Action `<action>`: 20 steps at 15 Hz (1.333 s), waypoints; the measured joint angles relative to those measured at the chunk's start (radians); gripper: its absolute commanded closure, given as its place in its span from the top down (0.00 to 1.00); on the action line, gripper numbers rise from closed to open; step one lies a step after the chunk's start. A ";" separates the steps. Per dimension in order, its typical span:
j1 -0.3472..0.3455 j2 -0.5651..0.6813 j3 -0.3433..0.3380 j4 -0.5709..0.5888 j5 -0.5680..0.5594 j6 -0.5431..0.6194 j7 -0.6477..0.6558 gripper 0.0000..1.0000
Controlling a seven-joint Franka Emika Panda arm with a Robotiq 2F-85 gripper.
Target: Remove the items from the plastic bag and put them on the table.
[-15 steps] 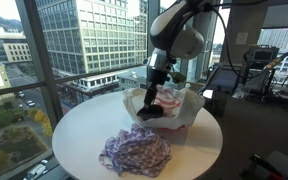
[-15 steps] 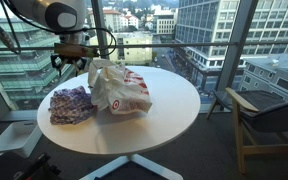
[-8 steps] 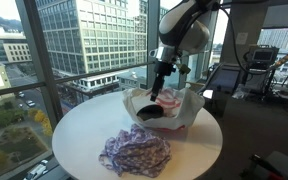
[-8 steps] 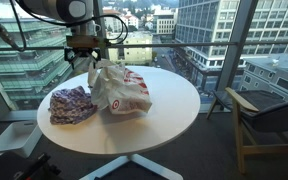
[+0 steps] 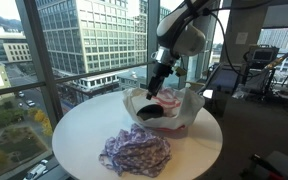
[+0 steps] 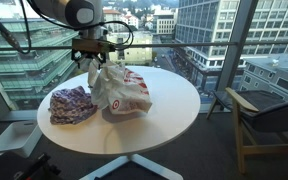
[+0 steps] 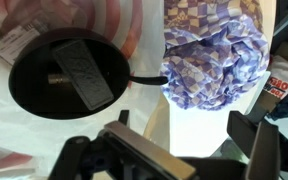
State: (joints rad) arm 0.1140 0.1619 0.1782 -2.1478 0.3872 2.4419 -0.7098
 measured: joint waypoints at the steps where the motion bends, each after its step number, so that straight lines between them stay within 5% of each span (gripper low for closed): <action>1: -0.010 0.034 -0.001 0.031 0.018 0.002 0.014 1.00; 7: -0.070 0.218 -0.021 0.189 0.017 0.049 0.230 1.00; 15: -0.026 0.303 -0.113 0.194 -0.238 0.101 0.695 1.00; 20: 0.002 0.367 -0.162 0.234 -0.335 0.101 0.841 1.00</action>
State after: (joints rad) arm 0.1161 0.5292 0.0162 -1.9133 0.0523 2.5430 0.1309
